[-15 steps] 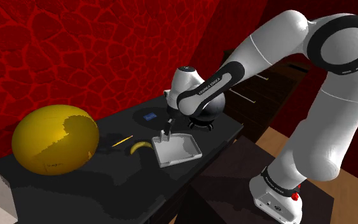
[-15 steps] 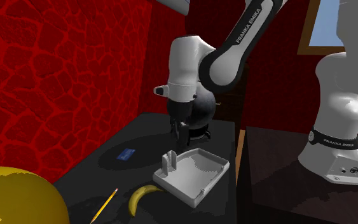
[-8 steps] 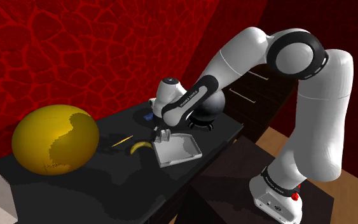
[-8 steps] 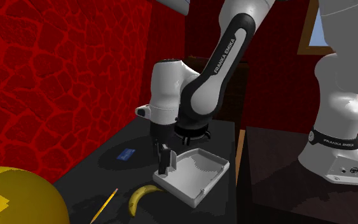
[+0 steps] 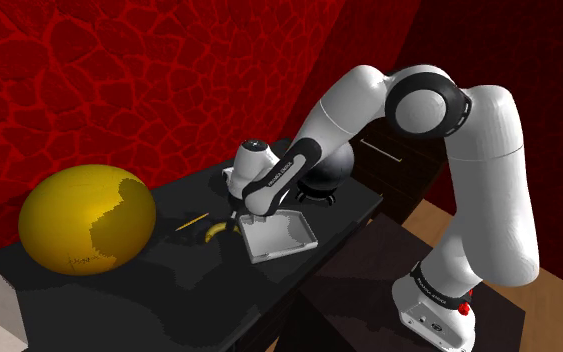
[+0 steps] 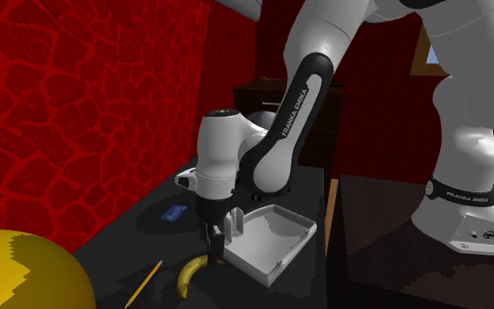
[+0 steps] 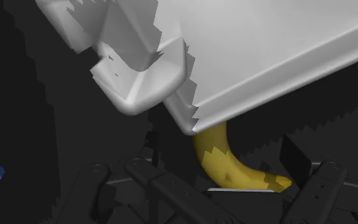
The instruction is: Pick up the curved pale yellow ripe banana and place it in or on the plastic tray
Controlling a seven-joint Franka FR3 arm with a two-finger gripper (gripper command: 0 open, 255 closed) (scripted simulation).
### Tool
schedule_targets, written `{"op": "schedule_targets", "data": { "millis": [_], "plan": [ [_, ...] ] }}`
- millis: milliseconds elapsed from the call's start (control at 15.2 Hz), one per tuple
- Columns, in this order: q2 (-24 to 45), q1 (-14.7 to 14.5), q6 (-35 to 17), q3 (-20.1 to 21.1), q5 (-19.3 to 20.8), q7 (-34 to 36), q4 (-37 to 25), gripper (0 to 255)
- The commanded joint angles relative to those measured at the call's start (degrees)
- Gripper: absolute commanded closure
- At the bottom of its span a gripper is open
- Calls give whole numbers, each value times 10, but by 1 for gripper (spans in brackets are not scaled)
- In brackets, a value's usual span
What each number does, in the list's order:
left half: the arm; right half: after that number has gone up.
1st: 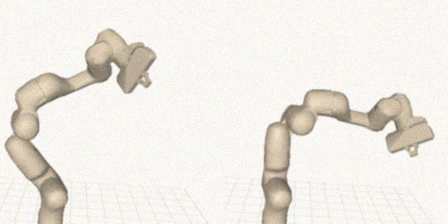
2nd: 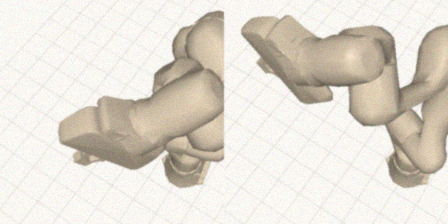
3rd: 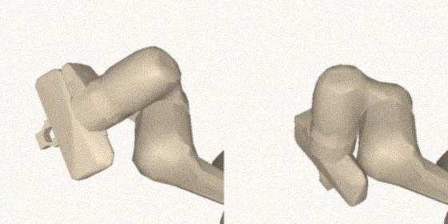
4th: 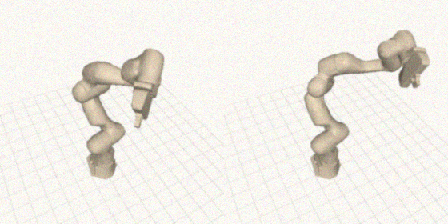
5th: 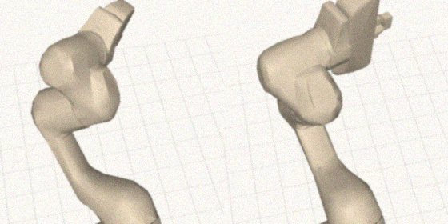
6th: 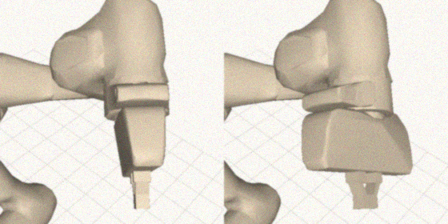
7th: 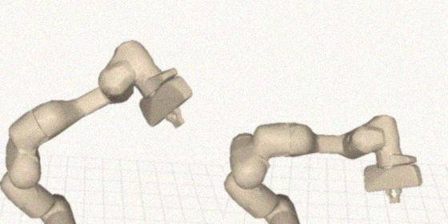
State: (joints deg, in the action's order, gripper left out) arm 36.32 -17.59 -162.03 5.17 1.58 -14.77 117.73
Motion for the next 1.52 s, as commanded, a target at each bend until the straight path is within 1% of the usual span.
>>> {"op": "schedule_targets", "data": {
  "millis": [0,132,594,660,1254,1452],
  "plan": [
    [18,-2,-7,-2,1,1,-11,0],
    [30,-3,-13,-3,2,1,-18,0],
    [30,-3,-12,-3,2,1,-18,0],
    [30,-3,-12,-3,2,1,-18,255],
    [30,-3,-13,-3,2,1,-18,255],
    [8,-2,1,-1,1,1,-10,255]
  ]
}}
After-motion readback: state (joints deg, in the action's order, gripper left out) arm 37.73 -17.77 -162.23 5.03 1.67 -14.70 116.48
